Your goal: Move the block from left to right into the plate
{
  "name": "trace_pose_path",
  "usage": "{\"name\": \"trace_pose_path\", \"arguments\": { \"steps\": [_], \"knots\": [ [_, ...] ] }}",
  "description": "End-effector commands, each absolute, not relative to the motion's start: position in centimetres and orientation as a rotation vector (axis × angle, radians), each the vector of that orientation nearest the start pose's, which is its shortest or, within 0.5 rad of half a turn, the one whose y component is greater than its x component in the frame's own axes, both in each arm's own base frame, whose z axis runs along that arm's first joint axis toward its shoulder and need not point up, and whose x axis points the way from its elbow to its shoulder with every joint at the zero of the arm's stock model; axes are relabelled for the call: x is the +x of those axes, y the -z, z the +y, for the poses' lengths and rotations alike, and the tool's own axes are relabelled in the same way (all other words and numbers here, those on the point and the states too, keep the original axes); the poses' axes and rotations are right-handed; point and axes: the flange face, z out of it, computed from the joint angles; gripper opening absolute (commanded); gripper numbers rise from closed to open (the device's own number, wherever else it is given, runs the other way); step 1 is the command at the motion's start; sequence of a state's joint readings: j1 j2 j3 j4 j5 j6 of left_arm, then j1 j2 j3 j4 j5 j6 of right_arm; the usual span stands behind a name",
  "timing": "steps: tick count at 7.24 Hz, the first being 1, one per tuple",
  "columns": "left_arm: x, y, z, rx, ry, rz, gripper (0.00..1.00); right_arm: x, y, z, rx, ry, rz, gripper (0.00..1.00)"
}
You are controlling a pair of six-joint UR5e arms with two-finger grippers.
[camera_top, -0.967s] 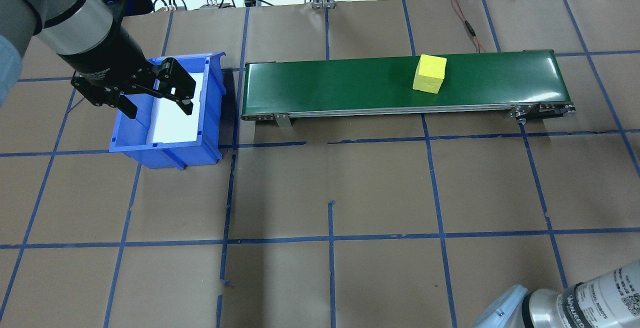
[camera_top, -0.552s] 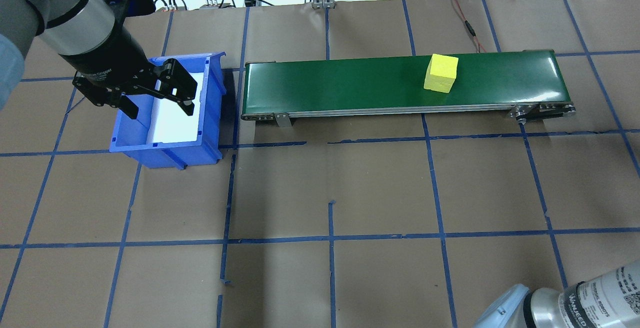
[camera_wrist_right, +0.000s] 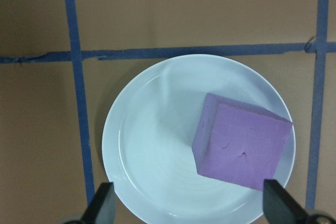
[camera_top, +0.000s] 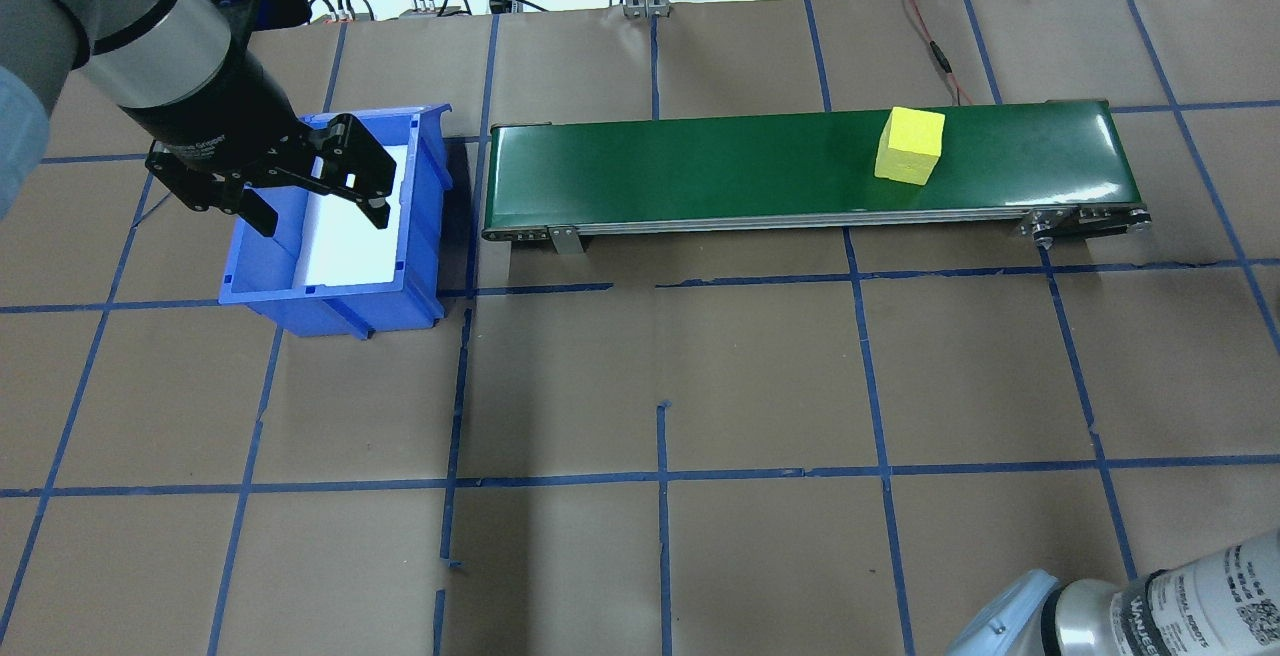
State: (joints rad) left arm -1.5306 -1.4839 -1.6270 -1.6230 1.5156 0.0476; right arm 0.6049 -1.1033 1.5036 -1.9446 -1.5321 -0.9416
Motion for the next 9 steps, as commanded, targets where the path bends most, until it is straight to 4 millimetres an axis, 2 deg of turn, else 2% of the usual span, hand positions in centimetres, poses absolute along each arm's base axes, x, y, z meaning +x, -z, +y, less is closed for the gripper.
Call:
{"name": "trace_pose_path", "arguments": {
  "steps": [1, 3, 4, 5, 8, 9],
  "knots": [
    [-12.1, -49.7, -45.8, 0.011, -0.028, 3.197, 1.0, -38.0, -31.2, -53.4, 0.111, 0.08, 3.062, 1.0],
    [-12.2, -49.6, -45.7, 0.009, -0.033, 3.199, 1.0, -29.0, -33.0, -58.6, 0.19, 0.095, 3.063, 1.0],
    [-12.2, -49.6, -45.7, 0.011, -0.033, 3.199, 1.0, -24.8, -34.7, -60.0, 0.305, 0.118, 3.06, 1.0],
    [-12.2, -49.5, -45.7, 0.011, -0.038, 3.199, 1.0, -20.4, -35.2, -61.5, 0.361, 0.123, 3.051, 1.0],
    [-12.3, -49.3, -45.6, 0.018, -0.043, 3.199, 1.0, -10.0, -34.2, -64.2, 0.559, 0.08, 3.004, 1.0],
    [-12.2, -49.2, -45.6, 0.023, -0.05, 3.198, 1.0, -8.7, -32.6, -65.0, 0.585, 0.059, 2.952, 1.0]
  ]
}}
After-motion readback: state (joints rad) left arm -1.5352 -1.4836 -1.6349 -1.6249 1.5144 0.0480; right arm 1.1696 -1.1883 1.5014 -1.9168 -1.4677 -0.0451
